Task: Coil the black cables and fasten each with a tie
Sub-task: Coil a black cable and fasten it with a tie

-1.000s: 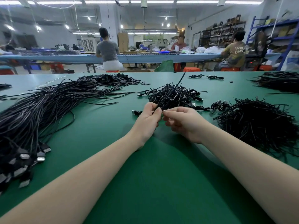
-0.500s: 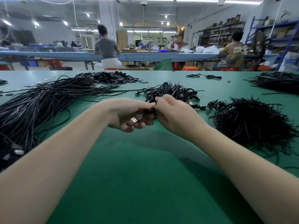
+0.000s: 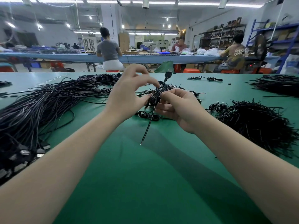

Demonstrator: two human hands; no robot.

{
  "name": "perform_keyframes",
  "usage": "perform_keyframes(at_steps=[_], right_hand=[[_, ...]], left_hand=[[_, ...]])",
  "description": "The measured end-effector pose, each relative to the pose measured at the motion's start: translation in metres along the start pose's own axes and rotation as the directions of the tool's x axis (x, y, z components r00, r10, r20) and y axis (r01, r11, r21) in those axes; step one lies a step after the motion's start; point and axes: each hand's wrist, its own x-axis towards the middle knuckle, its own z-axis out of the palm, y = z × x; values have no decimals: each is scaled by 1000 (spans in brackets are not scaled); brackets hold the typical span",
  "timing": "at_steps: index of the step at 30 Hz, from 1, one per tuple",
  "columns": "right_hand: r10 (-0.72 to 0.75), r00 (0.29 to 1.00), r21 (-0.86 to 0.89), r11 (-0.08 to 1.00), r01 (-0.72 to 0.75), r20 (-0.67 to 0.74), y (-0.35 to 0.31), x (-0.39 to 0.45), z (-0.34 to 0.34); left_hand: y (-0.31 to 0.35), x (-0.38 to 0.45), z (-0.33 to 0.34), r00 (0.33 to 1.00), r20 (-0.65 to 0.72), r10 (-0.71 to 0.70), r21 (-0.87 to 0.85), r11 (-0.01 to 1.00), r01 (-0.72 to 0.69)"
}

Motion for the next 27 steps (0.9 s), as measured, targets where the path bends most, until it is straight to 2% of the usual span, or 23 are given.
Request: perform_keyframes(at_steps=[2,6,8,9,10,11,13,15,17,19,22,23,24,25,27], right_hand=[[34,999,10,999,-34,29,0,1,-3],[56,994,-55,997,-51,90,3,0,-7],[16,997,-137,991,-6,73,2,-1,-7],[-39,998,-221,974,50,56,2,0,-7],[-123,991,-356,925,130,42,2,1,-8],[-225,973,-520,827,215,44,1,1,-9],[-392,914,-736,589,335,103,1,3,-10],[-482,863,-780,479,404,151,2,2,-9],[-544,813,-815,363,453,209,5,1,-10],[-572,753,-854,164,493,325,8,0,-14],[-569,552,-778,-295,555,610,12,-3,-20],[-554,492,-730,-385,565,672,14,-4,-23],[-537,475,-706,-398,586,697,17,-4,-24],[-536,494,-711,-340,616,684,17,-4,-23],[-599,581,-756,-64,651,551,17,-2,-20]], left_hand=[[0,-3,0,998,27,56,24,998,-57],[-4,-5,-2,999,42,3,9,1000,-4],[-4,-6,4,987,109,-121,-112,985,133],[-1,-8,7,955,186,-232,-253,928,275],[2,-9,10,907,276,-317,-392,825,407],[4,-11,13,864,340,-372,-473,726,499],[3,-13,15,828,379,-413,-451,699,555],[4,-12,15,804,415,-426,-414,699,584],[9,-11,14,735,499,-459,-427,608,670],[14,-9,14,606,616,-503,-427,434,794],[18,-6,11,371,756,-540,-382,96,919],[18,-4,9,302,793,-529,-362,-11,932],[18,-4,7,263,810,-524,-347,-67,936],[16,-4,6,262,808,-528,-347,-65,936],[12,-5,5,354,764,-539,-422,-2,907]])
